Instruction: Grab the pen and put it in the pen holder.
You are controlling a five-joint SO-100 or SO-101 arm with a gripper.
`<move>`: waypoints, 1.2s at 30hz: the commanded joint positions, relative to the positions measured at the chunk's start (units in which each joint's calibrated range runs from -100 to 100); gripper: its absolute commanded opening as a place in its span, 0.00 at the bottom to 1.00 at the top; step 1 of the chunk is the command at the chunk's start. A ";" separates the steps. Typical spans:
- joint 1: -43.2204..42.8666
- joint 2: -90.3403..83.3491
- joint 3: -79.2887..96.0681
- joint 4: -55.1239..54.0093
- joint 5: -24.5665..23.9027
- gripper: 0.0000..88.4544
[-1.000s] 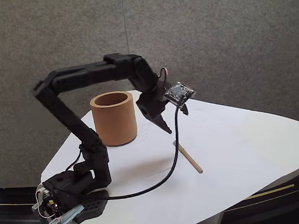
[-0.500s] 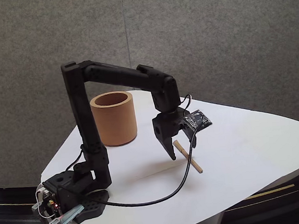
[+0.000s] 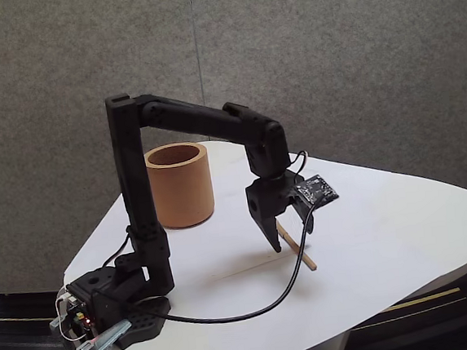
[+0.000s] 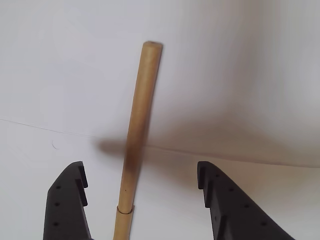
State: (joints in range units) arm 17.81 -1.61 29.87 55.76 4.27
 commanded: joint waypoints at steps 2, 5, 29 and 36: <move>-0.02 1.49 -2.08 0.08 0.07 0.35; -0.10 4.74 -3.34 0.00 0.07 0.35; -0.31 10.35 -6.59 1.53 0.07 0.35; -0.39 10.35 -6.59 1.44 0.39 0.08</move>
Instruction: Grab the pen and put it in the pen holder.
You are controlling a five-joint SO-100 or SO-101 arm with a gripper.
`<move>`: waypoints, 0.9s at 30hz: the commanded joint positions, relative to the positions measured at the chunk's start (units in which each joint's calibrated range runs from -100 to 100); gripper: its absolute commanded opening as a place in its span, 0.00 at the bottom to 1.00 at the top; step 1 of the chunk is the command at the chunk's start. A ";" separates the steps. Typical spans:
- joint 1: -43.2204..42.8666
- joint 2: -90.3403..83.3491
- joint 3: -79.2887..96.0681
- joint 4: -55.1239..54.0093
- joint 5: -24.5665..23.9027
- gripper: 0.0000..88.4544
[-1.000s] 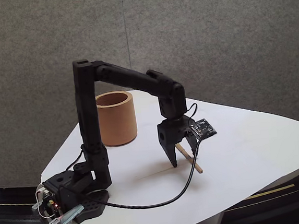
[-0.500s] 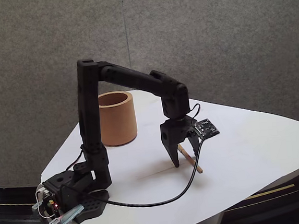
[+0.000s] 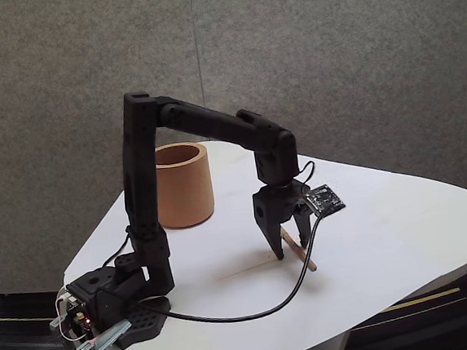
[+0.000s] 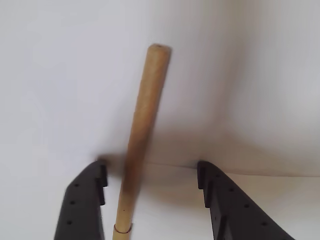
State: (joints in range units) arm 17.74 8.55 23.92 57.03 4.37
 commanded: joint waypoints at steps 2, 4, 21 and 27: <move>-0.17 0.19 -0.63 -0.42 0.34 0.00; -0.10 0.19 -0.63 -0.42 0.34 0.01; 1.37 -1.27 -0.90 0.25 -0.08 0.01; 2.32 -12.25 -1.71 0.25 -0.13 0.01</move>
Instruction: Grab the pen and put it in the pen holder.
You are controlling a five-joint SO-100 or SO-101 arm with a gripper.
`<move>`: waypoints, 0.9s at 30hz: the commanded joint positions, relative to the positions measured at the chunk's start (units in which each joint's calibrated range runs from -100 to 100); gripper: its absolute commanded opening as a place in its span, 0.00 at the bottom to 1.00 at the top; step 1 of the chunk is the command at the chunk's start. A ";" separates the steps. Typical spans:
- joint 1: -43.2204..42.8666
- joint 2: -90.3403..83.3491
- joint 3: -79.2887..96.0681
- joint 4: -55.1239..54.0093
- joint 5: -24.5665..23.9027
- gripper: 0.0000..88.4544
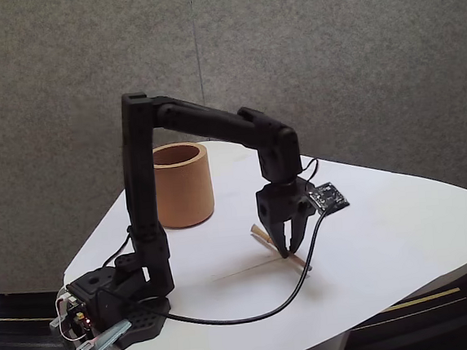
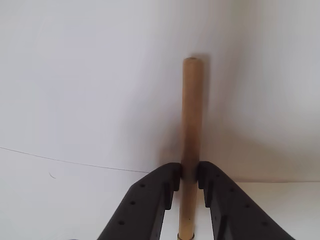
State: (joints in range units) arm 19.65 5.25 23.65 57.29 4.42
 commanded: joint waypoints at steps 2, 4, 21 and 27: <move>0.12 -13.67 -1.44 0.00 -0.18 0.01; -0.17 -18.39 -1.44 -0.08 -0.18 0.01; -23.75 -48.80 -13.18 -1.27 3.40 0.01; -33.04 -48.80 -12.45 -1.36 14.77 0.01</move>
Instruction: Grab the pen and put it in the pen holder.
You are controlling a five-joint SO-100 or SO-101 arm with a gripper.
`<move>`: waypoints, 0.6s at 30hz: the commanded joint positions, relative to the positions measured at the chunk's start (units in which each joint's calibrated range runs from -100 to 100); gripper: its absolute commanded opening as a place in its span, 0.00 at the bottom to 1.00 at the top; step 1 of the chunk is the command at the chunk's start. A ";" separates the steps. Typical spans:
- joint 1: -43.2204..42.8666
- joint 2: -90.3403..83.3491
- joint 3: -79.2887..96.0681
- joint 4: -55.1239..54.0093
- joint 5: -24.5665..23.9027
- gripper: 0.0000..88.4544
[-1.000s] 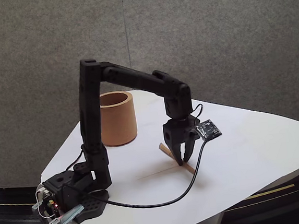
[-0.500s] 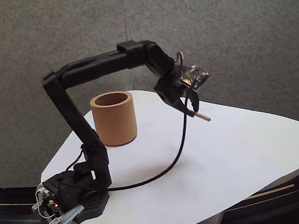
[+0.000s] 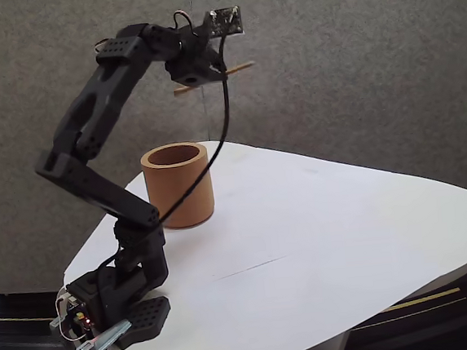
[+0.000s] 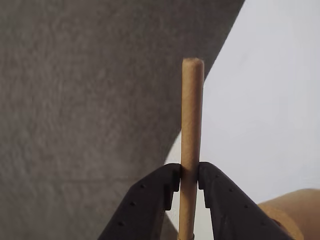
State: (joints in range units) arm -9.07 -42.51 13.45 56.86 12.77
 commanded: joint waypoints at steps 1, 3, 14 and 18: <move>-5.42 -1.05 -1.71 -0.93 8.15 0.01; -8.35 -1.13 -0.45 -0.93 12.05 0.01; -16.84 -9.99 15.61 -9.15 28.74 0.01; -17.50 -14.79 27.44 -21.69 32.06 0.01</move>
State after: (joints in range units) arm -25.45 -53.09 33.03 45.59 42.03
